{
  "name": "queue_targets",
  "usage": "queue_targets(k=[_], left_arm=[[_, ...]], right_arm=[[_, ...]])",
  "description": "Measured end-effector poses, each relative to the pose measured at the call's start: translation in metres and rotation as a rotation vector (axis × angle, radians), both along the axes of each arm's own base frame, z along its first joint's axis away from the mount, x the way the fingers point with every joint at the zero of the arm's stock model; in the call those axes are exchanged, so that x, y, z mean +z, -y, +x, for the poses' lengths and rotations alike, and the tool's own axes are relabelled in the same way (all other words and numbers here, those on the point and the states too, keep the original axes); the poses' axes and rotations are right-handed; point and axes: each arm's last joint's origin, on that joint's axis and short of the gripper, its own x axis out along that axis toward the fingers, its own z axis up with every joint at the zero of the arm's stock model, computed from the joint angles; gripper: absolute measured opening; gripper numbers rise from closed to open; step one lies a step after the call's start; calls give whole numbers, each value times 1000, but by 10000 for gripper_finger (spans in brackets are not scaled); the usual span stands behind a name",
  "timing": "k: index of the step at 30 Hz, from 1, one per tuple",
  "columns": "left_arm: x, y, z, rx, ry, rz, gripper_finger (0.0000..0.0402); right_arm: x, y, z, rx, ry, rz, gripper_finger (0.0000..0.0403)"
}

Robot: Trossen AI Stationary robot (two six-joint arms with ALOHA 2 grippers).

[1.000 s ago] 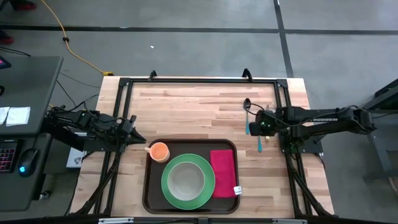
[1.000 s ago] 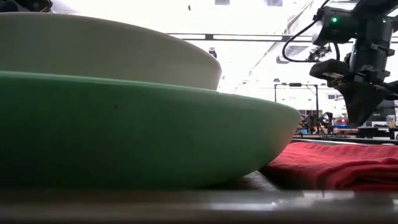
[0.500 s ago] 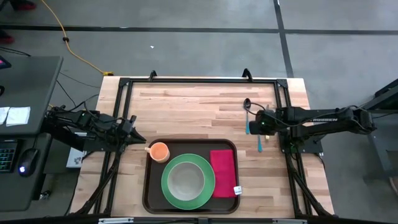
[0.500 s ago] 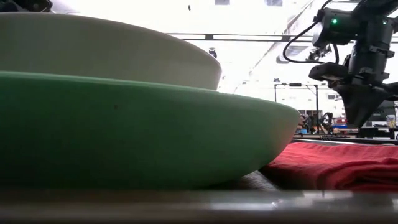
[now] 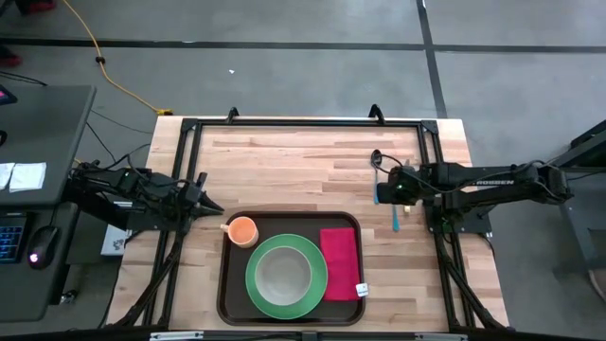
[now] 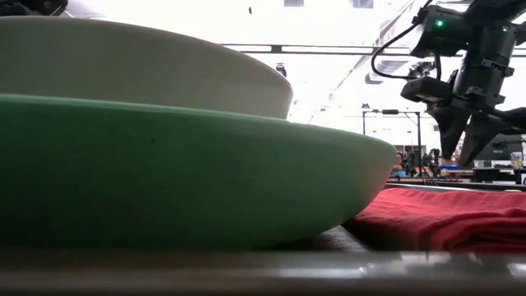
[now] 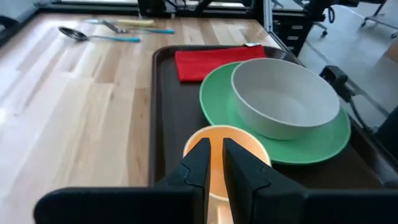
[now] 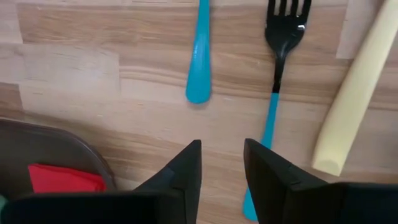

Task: Set up tray
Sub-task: Put the blue fork on top of the red napkin on the brown tray

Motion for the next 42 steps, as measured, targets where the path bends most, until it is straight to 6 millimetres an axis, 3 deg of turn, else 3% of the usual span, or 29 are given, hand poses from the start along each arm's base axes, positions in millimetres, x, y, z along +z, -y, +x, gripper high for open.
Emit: queue_targets(k=[16, 22, 42], left_arm=[[0, -1, 0, -2, 13, 93, 74], [-1, -1, 0, -1, 0, 92, 74], [-1, -1, 0, 0, -2, 92, 74]], right_arm=[[1, 0, 3, 9, 34, 17, 168], [4, -1, 8, 143, 100, 23, 189], [5, 2, 11, 23, 121, -26, 195]])
